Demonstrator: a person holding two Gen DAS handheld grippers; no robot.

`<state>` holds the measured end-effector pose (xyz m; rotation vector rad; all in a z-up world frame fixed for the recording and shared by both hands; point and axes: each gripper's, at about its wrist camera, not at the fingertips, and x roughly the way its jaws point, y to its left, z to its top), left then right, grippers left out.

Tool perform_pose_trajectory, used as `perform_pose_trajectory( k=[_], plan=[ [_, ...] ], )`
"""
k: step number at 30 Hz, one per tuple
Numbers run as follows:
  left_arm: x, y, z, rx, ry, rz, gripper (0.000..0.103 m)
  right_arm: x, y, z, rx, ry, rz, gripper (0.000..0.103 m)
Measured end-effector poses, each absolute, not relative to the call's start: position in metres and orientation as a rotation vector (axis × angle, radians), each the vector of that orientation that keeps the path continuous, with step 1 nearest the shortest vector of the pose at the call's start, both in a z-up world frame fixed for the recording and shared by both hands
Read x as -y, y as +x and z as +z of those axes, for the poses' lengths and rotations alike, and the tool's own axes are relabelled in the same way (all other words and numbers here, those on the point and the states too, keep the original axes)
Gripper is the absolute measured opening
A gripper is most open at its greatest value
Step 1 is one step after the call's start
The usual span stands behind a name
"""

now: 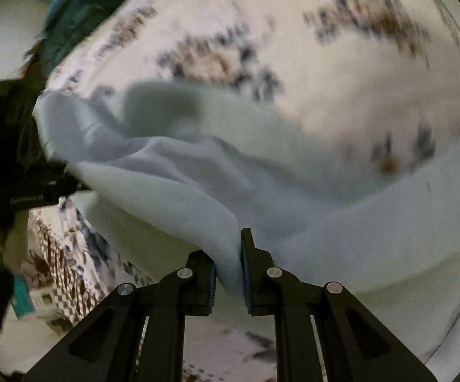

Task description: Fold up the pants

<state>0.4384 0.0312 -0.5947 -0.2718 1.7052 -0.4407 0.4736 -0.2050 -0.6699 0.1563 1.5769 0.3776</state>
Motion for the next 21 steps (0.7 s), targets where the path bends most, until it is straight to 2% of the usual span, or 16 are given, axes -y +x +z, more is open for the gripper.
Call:
perform_pose_trajectory(
  k=[4, 7, 9, 11, 16, 17, 19, 20, 21],
  plan=[
    [-0.041, 0.417, -0.64, -1.753, -0.34, -0.382, 0.012, 0.203, 0.444, -0.725, -1.658, 0.218, 0.289, 0.016],
    [-0.042, 0.415, -0.643, -1.742, -0.369, -0.367, 0.013, 0.205, 0.437, -0.744, -1.669, 0.236, 0.241, 0.016],
    [-0.039, 0.416, -0.637, -1.738, -0.364, -0.36, 0.013, 0.204, 0.438, -0.745, -1.665, 0.235, 0.226, 0.017],
    [-0.035, 0.413, -0.63, -1.728, -0.329, -0.354, 0.013, 0.203, 0.437, -0.743, -1.671, 0.223, 0.221, 0.022],
    [-0.008, 0.395, -0.589, -1.608, -0.038, -0.361, 0.021, 0.199, 0.436, -0.712, -1.67, 0.178, 0.226, 0.028],
    [-0.005, 0.392, -0.584, -1.592, -0.018, -0.358, 0.025, 0.196, 0.437, -0.704, -1.668, 0.175, 0.224, 0.028],
    [-0.001, 0.386, -0.573, -1.565, -0.023, -0.362, 0.044, 0.196, 0.434, -0.689, -1.642, 0.14, 0.224, 0.029],
    [-0.002, 0.383, -0.569, -1.557, -0.045, -0.359, 0.067, 0.192, 0.434, -0.684, -1.635, 0.108, 0.23, 0.031],
    [-0.003, 0.381, -0.565, -1.552, -0.065, -0.347, 0.083, 0.189, 0.431, -0.679, -1.631, 0.062, 0.232, 0.036]
  ],
)
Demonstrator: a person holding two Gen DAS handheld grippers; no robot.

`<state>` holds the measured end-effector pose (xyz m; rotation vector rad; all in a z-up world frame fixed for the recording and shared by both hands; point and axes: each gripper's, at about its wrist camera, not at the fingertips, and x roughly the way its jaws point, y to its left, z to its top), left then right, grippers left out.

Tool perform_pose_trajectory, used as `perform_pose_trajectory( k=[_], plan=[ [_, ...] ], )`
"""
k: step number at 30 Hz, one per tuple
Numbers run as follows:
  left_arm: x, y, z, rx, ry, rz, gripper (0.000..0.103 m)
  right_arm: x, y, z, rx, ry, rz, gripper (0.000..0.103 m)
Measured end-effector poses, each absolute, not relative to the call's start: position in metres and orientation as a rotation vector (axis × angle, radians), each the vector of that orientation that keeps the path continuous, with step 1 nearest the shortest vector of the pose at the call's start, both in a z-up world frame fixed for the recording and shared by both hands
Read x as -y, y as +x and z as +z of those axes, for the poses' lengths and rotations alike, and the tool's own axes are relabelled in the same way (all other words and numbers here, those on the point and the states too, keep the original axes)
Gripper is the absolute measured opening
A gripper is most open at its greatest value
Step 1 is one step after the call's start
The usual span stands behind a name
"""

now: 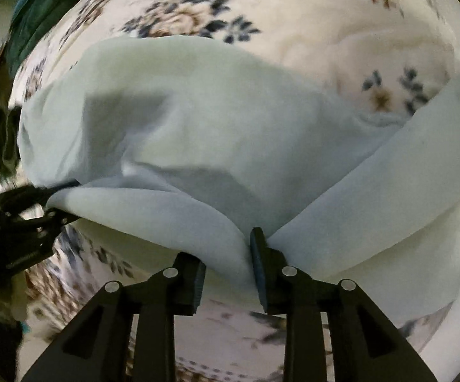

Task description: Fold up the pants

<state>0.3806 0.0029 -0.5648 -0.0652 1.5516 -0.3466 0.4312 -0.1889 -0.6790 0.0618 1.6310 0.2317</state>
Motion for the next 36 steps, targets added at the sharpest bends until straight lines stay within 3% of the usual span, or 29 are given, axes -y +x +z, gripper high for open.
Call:
perform_pose_trajectory(
  k=[2, 3, 4, 13, 27, 29, 30, 32, 33, 36],
  plan=[
    [-0.008, 0.379, -0.557, -1.532, -0.093, -0.312, 0.085, 0.186, 0.429, -0.671, -1.633, -0.012, 0.238, 0.057],
    [-0.011, 0.378, -0.553, -1.521, -0.097, -0.293, 0.086, 0.185, 0.426, -0.668, -1.64, -0.025, 0.241, 0.09],
    [-0.013, 0.377, -0.549, -1.502, -0.095, -0.263, 0.086, 0.187, 0.424, -0.664, -1.646, -0.018, 0.234, 0.1],
    [-0.047, 0.386, -0.534, -1.37, -0.018, -0.028, 0.086, 0.256, 0.426, -0.631, -1.544, 0.065, -0.117, 0.1],
    [-0.08, 0.405, -0.571, -1.395, -0.1, 0.13, 0.086, 0.334, 0.52, -0.703, -1.515, 0.165, -0.388, 0.099],
    [-0.082, 0.404, -0.574, -1.401, -0.112, 0.139, 0.086, 0.34, 0.531, -0.727, -1.567, 0.195, -0.389, 0.085],
    [-0.082, 0.403, -0.575, -1.401, -0.117, 0.14, 0.086, 0.346, 0.531, -0.738, -1.599, 0.223, -0.397, 0.065],
    [-0.083, 0.399, -0.574, -1.4, -0.125, 0.142, 0.086, 0.362, 0.522, -0.738, -1.567, 0.329, -0.396, 0.043],
    [-0.084, 0.394, -0.573, -1.4, -0.132, 0.145, 0.086, 0.37, 0.513, -0.728, -1.522, 0.382, -0.406, 0.012],
    [-0.086, 0.382, -0.569, -1.399, -0.169, 0.147, 0.086, 0.399, 0.462, -0.683, -1.357, 0.542, -0.465, 0.009]
  ],
)
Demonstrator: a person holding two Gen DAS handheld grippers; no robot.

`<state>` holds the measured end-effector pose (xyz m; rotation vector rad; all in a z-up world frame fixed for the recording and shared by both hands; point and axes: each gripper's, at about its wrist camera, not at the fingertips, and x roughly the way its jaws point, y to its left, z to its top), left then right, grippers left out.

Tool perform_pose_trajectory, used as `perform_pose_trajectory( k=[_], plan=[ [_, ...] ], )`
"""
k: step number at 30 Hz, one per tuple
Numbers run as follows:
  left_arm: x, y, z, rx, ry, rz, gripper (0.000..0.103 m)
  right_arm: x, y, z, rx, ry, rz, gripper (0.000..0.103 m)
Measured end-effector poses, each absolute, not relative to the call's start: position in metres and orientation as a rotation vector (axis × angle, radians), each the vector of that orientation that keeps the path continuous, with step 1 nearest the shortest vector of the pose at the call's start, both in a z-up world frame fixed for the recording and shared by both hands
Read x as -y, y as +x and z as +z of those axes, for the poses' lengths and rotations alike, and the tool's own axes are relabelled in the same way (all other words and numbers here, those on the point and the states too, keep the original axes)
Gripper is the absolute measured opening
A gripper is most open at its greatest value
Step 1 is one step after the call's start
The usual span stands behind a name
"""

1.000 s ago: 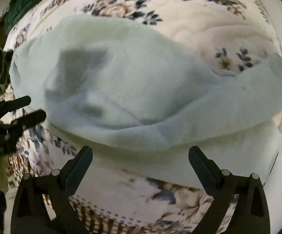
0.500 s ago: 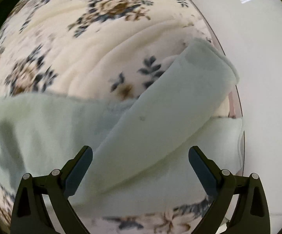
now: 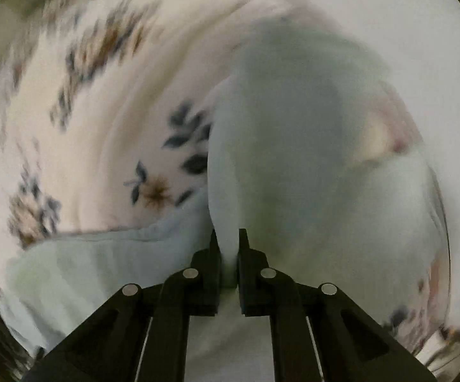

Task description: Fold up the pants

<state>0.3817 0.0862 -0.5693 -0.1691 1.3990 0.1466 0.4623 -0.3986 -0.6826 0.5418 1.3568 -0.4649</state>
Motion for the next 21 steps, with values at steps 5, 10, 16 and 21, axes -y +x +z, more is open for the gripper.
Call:
perform_pose_trajectory(
  k=[5, 10, 16, 21],
  plan=[
    [-0.088, 0.361, -0.572, -1.414, -0.213, 0.149, 0.086, 0.431, 0.36, -0.697, -1.383, 0.755, -0.568, 0.009],
    [-0.091, 0.351, -0.58, -1.43, -0.22, 0.157, 0.086, 0.444, 0.312, -0.737, -1.419, 0.969, -0.554, 0.027],
    [-0.089, 0.348, -0.581, -1.427, -0.234, 0.158, 0.086, 0.472, 0.3, -0.699, -1.212, 0.958, -0.633, 0.061],
    [-0.079, 0.349, -0.582, -1.411, -0.244, 0.163, 0.086, 0.518, 0.312, -0.717, -1.244, 1.015, -0.76, 0.061]
  ],
)
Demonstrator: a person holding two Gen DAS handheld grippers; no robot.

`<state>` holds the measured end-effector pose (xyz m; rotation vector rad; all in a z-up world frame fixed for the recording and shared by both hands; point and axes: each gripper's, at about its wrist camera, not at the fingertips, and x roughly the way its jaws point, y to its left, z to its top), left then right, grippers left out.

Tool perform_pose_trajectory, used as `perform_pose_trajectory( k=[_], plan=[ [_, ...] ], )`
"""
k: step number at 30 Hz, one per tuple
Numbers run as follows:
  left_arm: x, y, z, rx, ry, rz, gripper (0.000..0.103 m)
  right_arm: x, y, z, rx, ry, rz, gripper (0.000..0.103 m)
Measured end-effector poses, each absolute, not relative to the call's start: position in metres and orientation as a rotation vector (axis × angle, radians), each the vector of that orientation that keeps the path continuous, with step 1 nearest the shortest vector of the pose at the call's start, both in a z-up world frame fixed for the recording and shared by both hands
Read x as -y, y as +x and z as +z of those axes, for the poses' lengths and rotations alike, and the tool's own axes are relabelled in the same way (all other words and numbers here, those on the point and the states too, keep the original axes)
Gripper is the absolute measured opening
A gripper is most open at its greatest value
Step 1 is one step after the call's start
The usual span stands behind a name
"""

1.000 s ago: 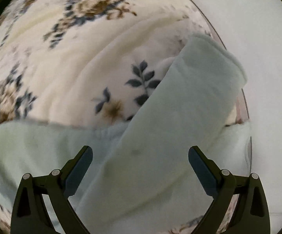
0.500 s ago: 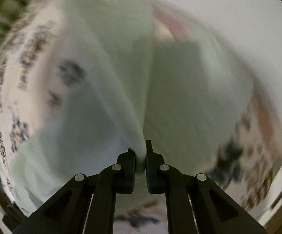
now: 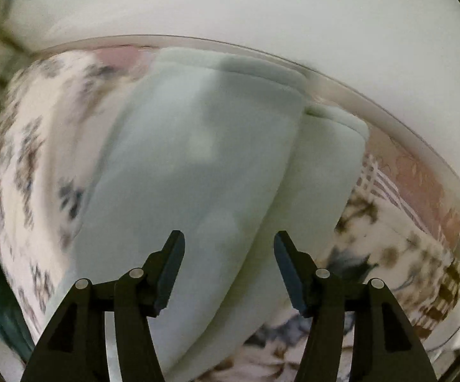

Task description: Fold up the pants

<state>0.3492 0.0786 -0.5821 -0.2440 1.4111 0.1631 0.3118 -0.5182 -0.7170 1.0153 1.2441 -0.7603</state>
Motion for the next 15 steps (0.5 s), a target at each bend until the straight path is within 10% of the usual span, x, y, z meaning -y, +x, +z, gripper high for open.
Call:
perform_pose_trajectory(
  k=[2, 4, 15],
  plan=[
    [-0.072, 0.35, -0.583, -1.411, -0.246, 0.16, 0.086, 0.531, 0.309, -0.744, -1.251, 1.176, -0.714, 0.06],
    [-0.067, 0.35, -0.583, -1.408, -0.244, 0.159, 0.086, 0.528, 0.309, -0.748, -1.199, 1.201, -0.677, 0.012],
    [-0.082, 0.329, -0.577, -1.32, -0.305, 0.233, 0.086, 0.515, 0.28, -0.707, -1.217, 0.963, -0.643, 0.011]
  ],
)
